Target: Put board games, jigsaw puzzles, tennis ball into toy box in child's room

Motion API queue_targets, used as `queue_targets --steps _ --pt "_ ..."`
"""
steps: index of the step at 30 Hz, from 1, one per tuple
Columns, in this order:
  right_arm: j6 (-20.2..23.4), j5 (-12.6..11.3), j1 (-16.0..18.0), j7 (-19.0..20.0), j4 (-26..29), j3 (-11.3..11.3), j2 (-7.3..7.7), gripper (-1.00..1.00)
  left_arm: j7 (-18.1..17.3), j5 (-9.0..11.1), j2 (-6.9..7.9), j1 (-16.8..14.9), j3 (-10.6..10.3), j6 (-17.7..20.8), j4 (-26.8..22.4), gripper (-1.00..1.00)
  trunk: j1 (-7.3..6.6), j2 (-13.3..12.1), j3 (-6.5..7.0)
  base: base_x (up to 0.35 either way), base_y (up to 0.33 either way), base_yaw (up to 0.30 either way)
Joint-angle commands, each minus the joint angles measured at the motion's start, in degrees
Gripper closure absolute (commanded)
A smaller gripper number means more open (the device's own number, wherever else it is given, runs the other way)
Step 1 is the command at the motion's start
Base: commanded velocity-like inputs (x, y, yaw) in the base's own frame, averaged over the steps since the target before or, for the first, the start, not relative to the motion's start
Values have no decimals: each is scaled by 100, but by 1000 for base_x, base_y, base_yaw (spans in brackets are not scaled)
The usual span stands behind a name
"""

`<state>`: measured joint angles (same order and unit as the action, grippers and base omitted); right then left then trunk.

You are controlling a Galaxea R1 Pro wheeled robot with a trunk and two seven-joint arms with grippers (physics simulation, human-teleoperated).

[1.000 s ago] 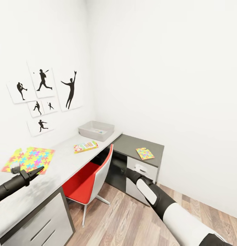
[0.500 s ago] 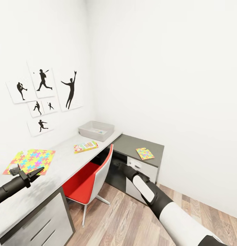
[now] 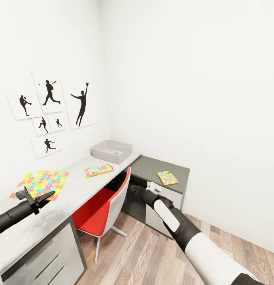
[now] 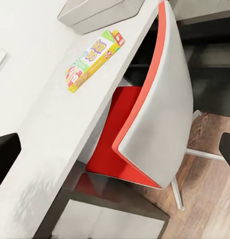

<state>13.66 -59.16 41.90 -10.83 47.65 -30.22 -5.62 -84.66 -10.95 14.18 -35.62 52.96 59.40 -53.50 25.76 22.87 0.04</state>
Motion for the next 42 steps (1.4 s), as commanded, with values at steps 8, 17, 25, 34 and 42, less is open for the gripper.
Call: queue_targets --steps 8,17,25,34,42 --pt "1885 -13 -13 -727 2252 427 -15 -100 -91 -68 137 -805 -1232 60 228 100 2 5 -3 0 0 0" --pt "2642 -54 -44 -1146 3159 571 -13 -100 -56 -108 170 -1875 -1609 60 1149 100 2 5 -3 0 0 0" --pt "3021 -68 -165 -1158 3770 962 14 -100 248 -174 169 -2797 -1900 60 2557 100 2 5 -3 0 0 0" --pt "3148 -377 -223 -1158 3915 1028 -8 -100 1104 -197 94 -3640 -1914 60 3551 100 2 5 -3 0 0 -16" --pt "3184 -610 -345 -1151 3915 1037 23 -100 1832 -162 -209 -3909 -1905 60 3598 100 2 5 -3 0 0 -236"
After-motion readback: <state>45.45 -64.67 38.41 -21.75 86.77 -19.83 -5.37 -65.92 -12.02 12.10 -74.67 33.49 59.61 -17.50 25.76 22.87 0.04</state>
